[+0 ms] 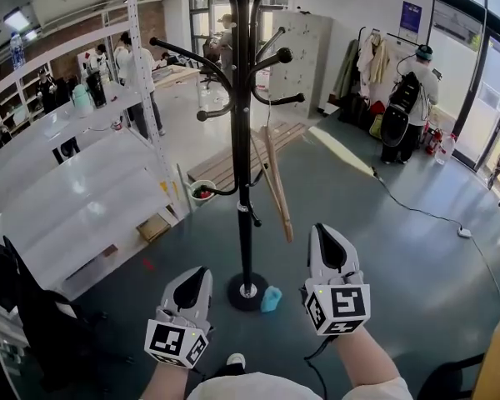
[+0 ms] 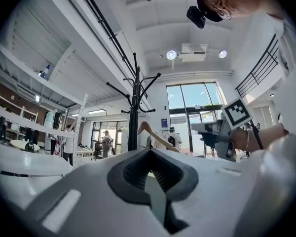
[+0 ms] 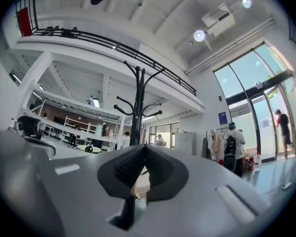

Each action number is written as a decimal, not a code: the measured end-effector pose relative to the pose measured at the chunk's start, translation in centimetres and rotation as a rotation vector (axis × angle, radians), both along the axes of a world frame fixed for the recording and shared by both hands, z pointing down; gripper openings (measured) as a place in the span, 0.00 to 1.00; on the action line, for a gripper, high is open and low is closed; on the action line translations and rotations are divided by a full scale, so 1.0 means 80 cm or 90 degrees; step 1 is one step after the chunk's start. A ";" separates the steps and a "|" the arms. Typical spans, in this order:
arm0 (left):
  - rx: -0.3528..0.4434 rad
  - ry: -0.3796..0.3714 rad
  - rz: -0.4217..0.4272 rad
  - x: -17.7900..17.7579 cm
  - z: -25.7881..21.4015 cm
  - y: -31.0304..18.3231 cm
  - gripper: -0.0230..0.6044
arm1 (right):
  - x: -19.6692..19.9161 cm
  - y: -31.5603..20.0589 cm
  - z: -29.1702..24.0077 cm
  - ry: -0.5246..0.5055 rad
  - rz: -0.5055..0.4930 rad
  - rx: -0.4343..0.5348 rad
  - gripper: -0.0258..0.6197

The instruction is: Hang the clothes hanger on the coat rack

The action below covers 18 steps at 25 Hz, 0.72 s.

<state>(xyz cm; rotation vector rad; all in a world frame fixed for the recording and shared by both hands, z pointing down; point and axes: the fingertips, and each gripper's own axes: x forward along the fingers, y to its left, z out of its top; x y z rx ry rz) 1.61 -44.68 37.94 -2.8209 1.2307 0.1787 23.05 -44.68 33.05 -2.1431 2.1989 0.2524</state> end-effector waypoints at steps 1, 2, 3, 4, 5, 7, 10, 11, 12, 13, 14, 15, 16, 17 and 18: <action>0.003 0.000 -0.002 0.003 -0.003 0.010 0.04 | -0.001 0.013 0.013 -0.010 -0.004 -0.012 0.08; 0.005 0.000 -0.004 0.005 -0.005 0.020 0.04 | -0.001 0.025 0.028 -0.021 -0.007 -0.024 0.08; 0.007 0.000 -0.006 0.007 -0.005 0.030 0.04 | -0.001 0.036 0.043 -0.032 -0.010 -0.037 0.08; 0.007 0.000 -0.009 0.009 -0.004 0.039 0.04 | -0.001 0.047 0.058 -0.042 -0.014 -0.051 0.08; 0.007 -0.001 -0.010 0.012 -0.003 0.049 0.04 | -0.001 0.058 0.074 -0.051 -0.018 -0.066 0.08; 0.003 0.000 -0.011 0.018 0.002 0.071 0.04 | 0.000 0.082 0.103 -0.064 -0.024 -0.094 0.08; -0.009 0.007 -0.009 0.026 0.013 0.107 0.04 | 0.001 0.117 0.133 -0.073 -0.032 -0.120 0.08; -0.013 0.007 -0.009 0.027 0.018 0.118 0.04 | 0.001 0.128 0.140 -0.072 -0.035 -0.124 0.08; -0.016 0.004 -0.012 0.028 0.023 0.128 0.04 | 0.001 0.138 0.145 -0.070 -0.037 -0.128 0.08; -0.018 -0.001 -0.016 0.029 0.028 0.137 0.04 | 0.000 0.147 0.150 -0.069 -0.039 -0.132 0.08; -0.020 -0.005 -0.018 0.028 0.032 0.146 0.04 | -0.001 0.155 0.155 -0.069 -0.040 -0.136 0.08; -0.022 -0.009 -0.020 0.027 0.036 0.154 0.04 | -0.003 0.163 0.158 -0.070 -0.040 -0.142 0.08; -0.023 -0.011 -0.021 0.025 0.038 0.162 0.04 | -0.005 0.171 0.162 -0.072 -0.040 -0.148 0.08; -0.023 -0.012 -0.022 0.022 0.037 0.170 0.04 | -0.008 0.179 0.165 -0.074 -0.039 -0.154 0.08; -0.022 -0.013 -0.024 0.019 0.035 0.178 0.04 | -0.011 0.188 0.168 -0.074 -0.038 -0.159 0.08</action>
